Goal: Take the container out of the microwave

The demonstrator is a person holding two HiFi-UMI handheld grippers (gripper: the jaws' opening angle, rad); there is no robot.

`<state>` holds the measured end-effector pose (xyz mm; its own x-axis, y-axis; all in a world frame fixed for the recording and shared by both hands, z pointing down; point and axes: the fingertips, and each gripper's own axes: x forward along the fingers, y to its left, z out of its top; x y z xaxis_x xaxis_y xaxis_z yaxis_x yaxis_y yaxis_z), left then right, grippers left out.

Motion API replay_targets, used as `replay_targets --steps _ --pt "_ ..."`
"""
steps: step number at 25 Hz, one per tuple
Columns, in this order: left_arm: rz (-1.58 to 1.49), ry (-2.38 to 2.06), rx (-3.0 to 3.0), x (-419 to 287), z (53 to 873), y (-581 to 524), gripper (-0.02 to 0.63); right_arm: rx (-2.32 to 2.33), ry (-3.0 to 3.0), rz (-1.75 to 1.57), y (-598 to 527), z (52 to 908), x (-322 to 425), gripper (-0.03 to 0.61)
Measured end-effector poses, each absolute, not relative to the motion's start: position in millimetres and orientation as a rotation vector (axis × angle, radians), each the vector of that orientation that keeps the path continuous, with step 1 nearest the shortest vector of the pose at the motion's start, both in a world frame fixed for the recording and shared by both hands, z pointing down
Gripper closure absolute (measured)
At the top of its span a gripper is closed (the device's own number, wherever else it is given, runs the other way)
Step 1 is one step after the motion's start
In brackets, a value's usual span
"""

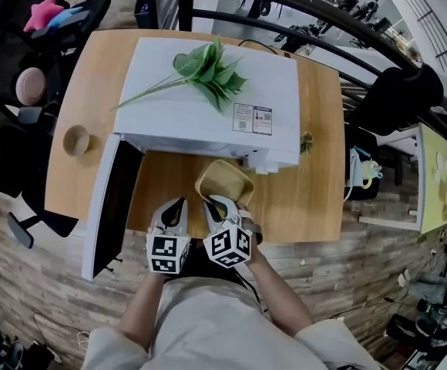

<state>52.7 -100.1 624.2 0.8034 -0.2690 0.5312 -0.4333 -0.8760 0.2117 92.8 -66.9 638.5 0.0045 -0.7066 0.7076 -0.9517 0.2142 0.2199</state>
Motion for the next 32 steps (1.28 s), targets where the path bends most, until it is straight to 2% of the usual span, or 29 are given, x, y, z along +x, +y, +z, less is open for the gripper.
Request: replay_targets --steps 14,32 --pt "0.668 -0.585 2.702 52.2 598.1 -76.4 0.611 1.862 -1.814 0.481 -28.2 598.7 112.1 0.545" --pt "0.381 -0.595 2.866 56.6 484.0 -71.7 0.611 2.177 -1.867 0.271 -4.5 495.2 123.7 0.546"
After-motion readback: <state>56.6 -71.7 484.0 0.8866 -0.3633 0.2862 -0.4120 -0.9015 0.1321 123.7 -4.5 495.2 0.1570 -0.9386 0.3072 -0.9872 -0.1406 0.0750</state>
